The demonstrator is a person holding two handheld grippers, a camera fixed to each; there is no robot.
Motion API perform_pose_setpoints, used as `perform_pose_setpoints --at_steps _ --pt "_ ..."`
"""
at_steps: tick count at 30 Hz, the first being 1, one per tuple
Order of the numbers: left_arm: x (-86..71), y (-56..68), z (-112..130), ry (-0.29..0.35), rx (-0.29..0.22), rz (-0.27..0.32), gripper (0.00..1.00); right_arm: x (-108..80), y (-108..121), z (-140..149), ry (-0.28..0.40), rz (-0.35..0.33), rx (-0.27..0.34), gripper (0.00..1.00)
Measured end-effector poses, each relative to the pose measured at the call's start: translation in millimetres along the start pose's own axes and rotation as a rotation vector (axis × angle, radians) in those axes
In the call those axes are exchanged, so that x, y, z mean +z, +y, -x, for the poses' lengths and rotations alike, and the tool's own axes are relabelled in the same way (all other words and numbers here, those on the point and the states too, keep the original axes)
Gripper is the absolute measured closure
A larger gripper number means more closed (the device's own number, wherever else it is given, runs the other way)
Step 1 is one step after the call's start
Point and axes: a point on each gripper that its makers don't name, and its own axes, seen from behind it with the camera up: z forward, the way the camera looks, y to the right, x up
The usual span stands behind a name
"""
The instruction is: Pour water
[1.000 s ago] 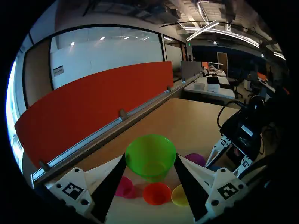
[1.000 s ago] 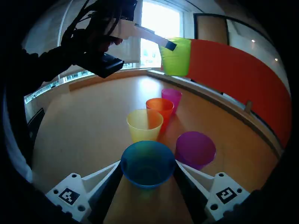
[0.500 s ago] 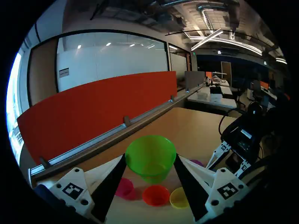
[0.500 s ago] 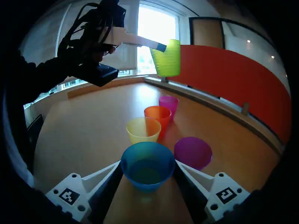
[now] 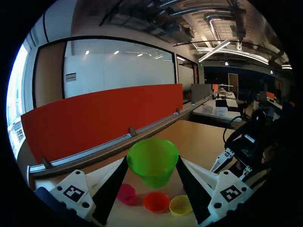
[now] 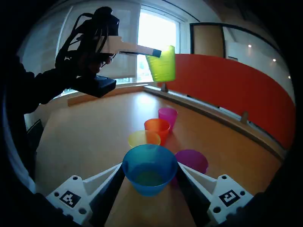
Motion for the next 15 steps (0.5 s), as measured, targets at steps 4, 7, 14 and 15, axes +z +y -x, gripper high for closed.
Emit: perform_pose_setpoints --at_steps 4,7,14,15 --pt "-4.3 1.6 -5 0.023 -0.008 -0.003 0.11 -2.7 -1 -5 0.008 0.003 -0.004 0.09" --pt "-6.9 2.0 -8 0.036 -0.012 -0.007 0.11 -4.4 -2 -8 0.012 0.005 -0.006 0.09" --pt "-13.1 2.7 -14 0.061 -0.018 -0.017 0.11 -8.1 -3 -16 0.026 0.012 -0.005 0.09" --pt "-13.9 3.0 -15 0.065 -0.019 -0.019 0.11 -8.7 -3 -17 0.029 0.013 -0.004 0.09"
